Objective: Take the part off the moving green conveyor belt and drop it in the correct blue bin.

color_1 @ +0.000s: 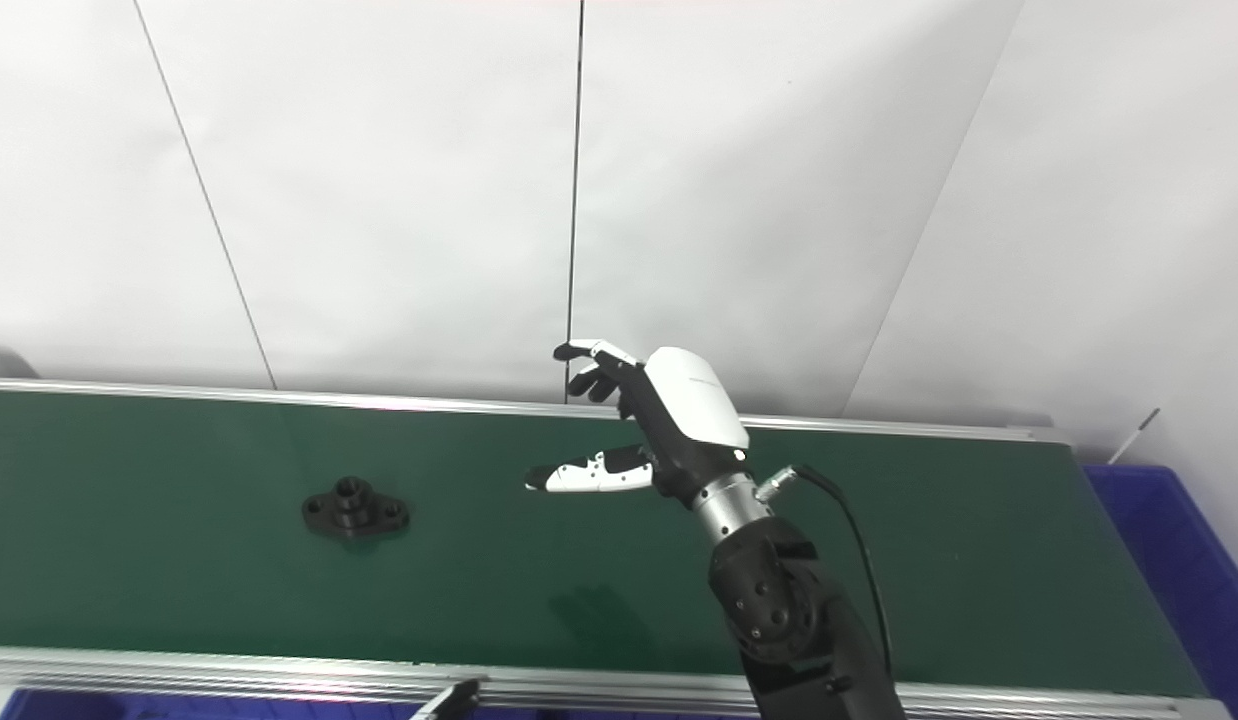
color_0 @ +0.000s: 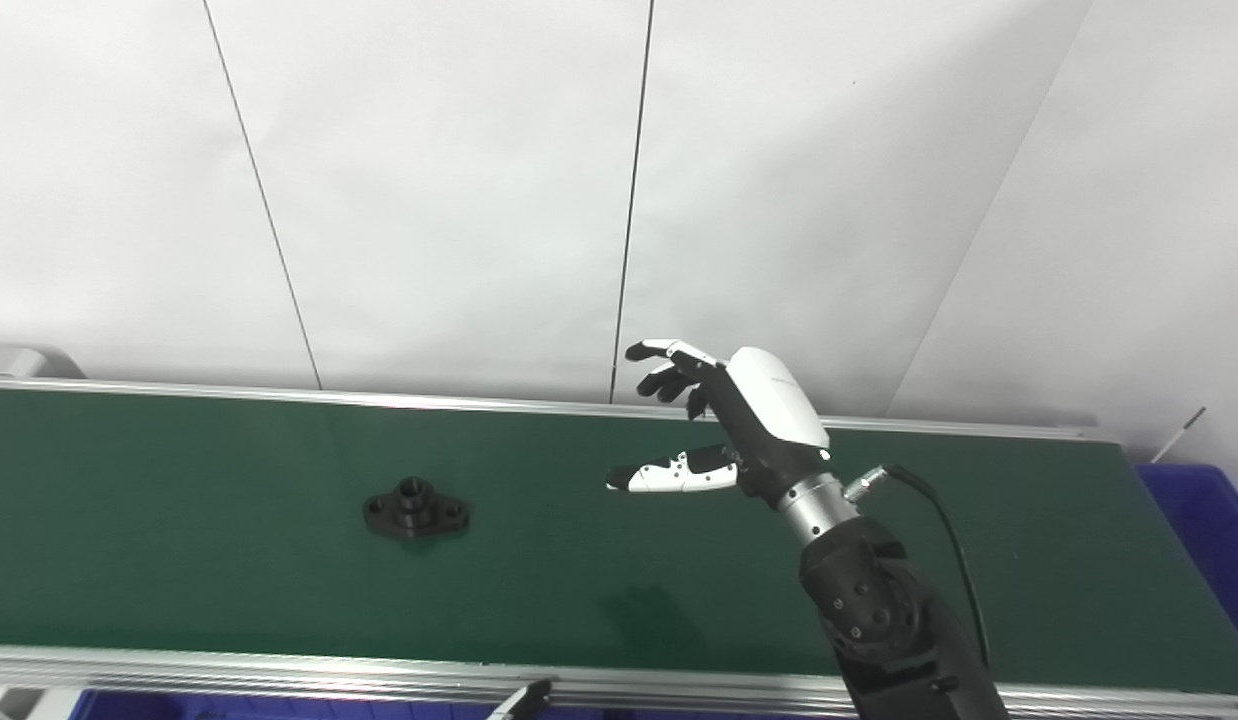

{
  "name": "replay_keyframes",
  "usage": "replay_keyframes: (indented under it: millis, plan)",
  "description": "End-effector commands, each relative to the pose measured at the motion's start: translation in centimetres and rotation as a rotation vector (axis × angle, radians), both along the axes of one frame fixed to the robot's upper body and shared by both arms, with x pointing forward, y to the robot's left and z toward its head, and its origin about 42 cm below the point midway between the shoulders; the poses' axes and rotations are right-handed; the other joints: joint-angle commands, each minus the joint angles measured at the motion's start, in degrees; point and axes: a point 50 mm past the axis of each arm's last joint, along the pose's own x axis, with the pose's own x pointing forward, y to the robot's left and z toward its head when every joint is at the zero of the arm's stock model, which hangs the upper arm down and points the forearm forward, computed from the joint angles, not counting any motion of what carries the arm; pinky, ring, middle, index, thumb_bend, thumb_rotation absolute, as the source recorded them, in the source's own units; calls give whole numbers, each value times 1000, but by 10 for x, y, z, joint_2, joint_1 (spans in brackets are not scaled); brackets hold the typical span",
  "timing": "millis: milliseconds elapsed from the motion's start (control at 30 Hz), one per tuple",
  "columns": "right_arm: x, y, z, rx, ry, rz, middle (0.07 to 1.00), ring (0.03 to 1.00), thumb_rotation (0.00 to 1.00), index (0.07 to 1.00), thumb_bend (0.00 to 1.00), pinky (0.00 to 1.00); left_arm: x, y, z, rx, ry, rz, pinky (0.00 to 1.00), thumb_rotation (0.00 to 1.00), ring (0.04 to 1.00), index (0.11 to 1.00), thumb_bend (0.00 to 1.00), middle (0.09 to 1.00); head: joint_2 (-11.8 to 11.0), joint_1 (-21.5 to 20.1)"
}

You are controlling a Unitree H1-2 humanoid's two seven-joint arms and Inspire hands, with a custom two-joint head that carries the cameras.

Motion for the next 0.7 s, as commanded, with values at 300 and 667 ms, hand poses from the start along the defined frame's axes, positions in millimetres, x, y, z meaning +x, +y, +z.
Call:
replay_keyframes:
  millis: [300, 667]
  plan:
    - [26, 15, 6, -74, 12, 31, 652, 659, 450, 793, 842, 583, -17, 5, 14, -78, -14, 10, 867, 516, 960, 955, 971, 989, 5, 10]
    - [49, 48, -8, -200, 64, 54, 666, 695, 415, 790, 890, 634, -16, 1, 13, -70, -21, 14, 862, 527, 951, 942, 976, 973, 2, 13]
